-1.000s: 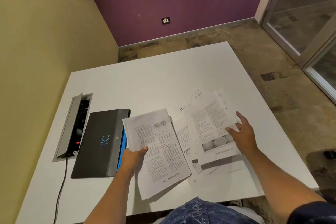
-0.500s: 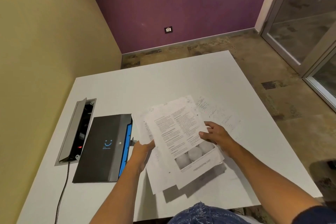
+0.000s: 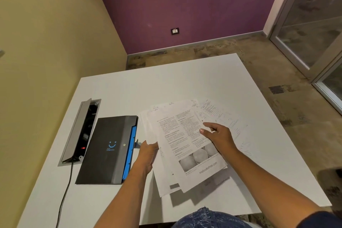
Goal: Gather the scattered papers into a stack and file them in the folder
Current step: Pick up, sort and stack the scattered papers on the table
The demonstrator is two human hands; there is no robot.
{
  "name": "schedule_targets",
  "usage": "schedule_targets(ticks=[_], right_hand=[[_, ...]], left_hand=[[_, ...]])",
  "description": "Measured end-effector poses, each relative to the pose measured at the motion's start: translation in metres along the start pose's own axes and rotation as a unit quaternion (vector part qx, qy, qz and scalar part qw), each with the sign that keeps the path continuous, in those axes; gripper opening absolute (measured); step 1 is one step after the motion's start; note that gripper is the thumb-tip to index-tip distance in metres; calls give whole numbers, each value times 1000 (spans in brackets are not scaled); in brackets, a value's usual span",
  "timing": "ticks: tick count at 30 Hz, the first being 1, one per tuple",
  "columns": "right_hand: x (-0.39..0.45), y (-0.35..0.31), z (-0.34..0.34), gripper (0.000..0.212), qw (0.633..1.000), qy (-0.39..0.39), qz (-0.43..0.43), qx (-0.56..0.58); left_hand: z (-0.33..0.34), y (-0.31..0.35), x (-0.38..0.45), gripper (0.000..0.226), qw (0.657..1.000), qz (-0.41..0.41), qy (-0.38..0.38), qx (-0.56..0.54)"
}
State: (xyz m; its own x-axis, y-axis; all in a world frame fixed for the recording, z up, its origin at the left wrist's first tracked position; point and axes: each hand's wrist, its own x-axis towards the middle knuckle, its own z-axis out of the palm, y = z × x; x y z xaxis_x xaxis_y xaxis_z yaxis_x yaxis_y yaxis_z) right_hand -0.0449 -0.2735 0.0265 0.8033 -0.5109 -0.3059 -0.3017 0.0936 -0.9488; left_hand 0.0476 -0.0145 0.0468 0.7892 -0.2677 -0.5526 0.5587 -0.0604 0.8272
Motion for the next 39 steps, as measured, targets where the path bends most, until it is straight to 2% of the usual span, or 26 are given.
schedule_targets(ticks=[3,7,10,15,17,20,25,30,32,34,37,39], right_hand=[[3,0,1,39,1000,-2,27,15],[4,-1,1,30,990,3,78,114],[10,1,2,18,990,27,79,114],[16,-6,6,14,992,29,84,87],[13,-11,8,21,991,26,84,98],[11,-18,12,43,990,-13,87,110],[4,-28,20,28,985,-86,90,121],[3,-21,20,31,975,-104,106,167],[5,-13,21,34,969,-111,124,184],[5,-9,23,33,980,-78,121,137],[4,-10,24,28,992,-31,88,87],[2,-14,22,27,990,-47,58,116]], left_hand=[[2,1,1,22,1000,9,9,2],[2,-1,6,21,1000,17,11,4],[3,-1,7,24,1000,5,17,5],[3,0,10,25,1000,-7,17,-2],[3,1,10,25,1000,-5,16,4],[4,3,5,25,1000,11,-14,23],[3,8,7,26,999,-10,-15,48],[7,12,7,23,997,-38,-3,62],[5,10,9,28,997,-68,-9,46],[7,12,6,33,996,-85,-1,23],[18,18,-4,58,994,-76,-20,-73],[25,26,-14,57,993,-48,-47,-95]])
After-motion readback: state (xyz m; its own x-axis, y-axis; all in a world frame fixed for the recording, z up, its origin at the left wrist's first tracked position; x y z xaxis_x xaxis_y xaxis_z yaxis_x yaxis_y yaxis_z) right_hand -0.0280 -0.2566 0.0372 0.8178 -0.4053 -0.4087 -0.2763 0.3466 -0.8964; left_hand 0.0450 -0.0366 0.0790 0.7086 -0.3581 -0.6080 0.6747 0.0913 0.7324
